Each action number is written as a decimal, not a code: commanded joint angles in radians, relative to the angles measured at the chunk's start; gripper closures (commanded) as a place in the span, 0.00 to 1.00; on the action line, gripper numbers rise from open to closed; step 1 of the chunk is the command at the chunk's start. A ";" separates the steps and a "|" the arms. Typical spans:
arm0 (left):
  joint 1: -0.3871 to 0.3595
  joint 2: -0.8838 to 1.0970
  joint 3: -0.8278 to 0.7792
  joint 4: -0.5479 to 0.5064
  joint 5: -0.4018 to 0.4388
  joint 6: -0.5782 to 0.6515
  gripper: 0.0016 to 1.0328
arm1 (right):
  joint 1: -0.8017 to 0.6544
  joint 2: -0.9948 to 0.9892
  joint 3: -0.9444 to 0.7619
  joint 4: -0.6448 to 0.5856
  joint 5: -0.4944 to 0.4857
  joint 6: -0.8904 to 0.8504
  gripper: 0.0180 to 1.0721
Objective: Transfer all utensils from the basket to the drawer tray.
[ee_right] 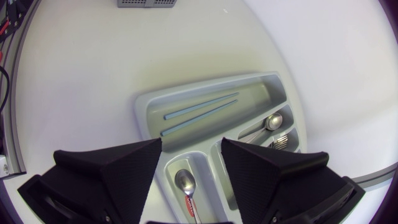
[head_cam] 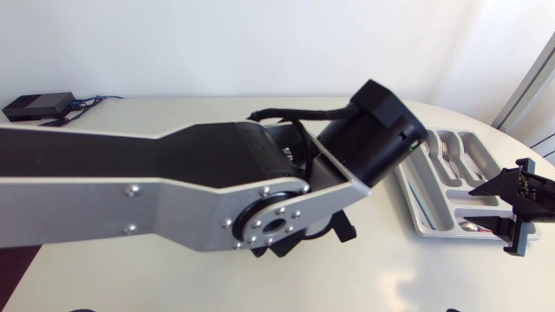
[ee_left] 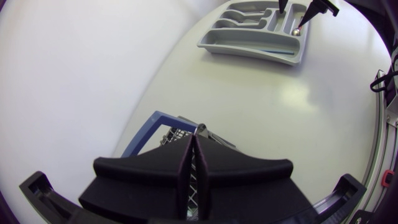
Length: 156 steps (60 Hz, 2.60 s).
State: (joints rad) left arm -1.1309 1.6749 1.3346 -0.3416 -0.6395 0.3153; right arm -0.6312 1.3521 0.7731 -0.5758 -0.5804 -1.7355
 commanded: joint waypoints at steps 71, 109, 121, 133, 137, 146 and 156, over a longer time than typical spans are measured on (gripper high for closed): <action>0.220 -0.043 0.199 -0.043 0.469 -0.386 0.96 | 1.009 -0.372 -0.074 0.412 0.287 1.387 0.45; 0.240 -0.040 0.206 -0.065 0.546 -0.415 0.96 | 1.059 -0.258 -0.047 0.513 0.356 1.410 0.95; 0.238 -0.040 0.206 -0.066 0.552 -0.415 0.93 | 1.059 -0.254 -0.055 0.507 0.349 1.410 0.95; 0.237 -0.047 0.210 -0.065 0.584 -0.418 0.70 | 1.062 -0.255 -0.064 0.496 0.337 1.409 0.95; 0.237 -0.053 0.219 -0.062 0.586 -0.415 0.58 | 1.062 -0.258 -0.069 0.488 0.326 1.406 0.95; 0.266 -0.063 0.271 -0.046 0.598 -0.404 0.45 | 1.048 -0.277 -0.084 0.453 0.280 1.374 0.95; 0.307 -0.075 0.302 -0.048 0.601 -0.375 0.39 | 0.941 -0.294 -0.100 0.350 0.154 1.266 0.95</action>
State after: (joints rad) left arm -0.8425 1.6165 1.6085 -0.3908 -0.0486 -0.0746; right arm 0.3626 1.0714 0.7002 -0.1852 -0.3901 -0.4057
